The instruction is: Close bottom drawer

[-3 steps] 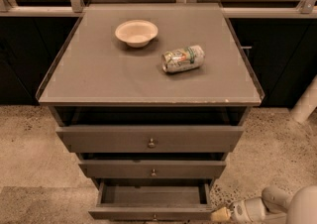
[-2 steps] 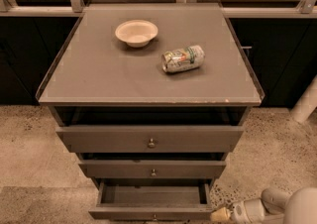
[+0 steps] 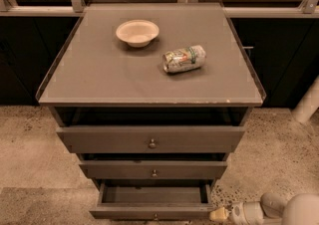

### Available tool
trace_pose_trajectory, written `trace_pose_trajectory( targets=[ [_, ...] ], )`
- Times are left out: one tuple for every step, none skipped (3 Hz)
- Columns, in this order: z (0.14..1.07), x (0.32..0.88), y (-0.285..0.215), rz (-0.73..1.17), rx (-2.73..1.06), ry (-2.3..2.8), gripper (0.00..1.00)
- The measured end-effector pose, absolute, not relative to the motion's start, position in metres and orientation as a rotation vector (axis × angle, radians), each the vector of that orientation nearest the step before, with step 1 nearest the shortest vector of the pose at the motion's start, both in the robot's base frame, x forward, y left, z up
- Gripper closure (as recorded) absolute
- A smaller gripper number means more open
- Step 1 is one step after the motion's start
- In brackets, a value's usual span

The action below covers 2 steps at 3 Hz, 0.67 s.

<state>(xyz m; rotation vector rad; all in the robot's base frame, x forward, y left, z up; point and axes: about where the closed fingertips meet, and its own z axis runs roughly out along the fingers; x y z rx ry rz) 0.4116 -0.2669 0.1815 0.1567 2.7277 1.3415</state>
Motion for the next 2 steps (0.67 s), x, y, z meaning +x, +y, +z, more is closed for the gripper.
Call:
trace_pose_trajectory(
  targets=[
    [0.174,0.427,-0.262,1.335,0.225,2.647,1.00],
    [0.177,0.449,-0.258,1.330,0.284,2.544,1.00]
  ],
)
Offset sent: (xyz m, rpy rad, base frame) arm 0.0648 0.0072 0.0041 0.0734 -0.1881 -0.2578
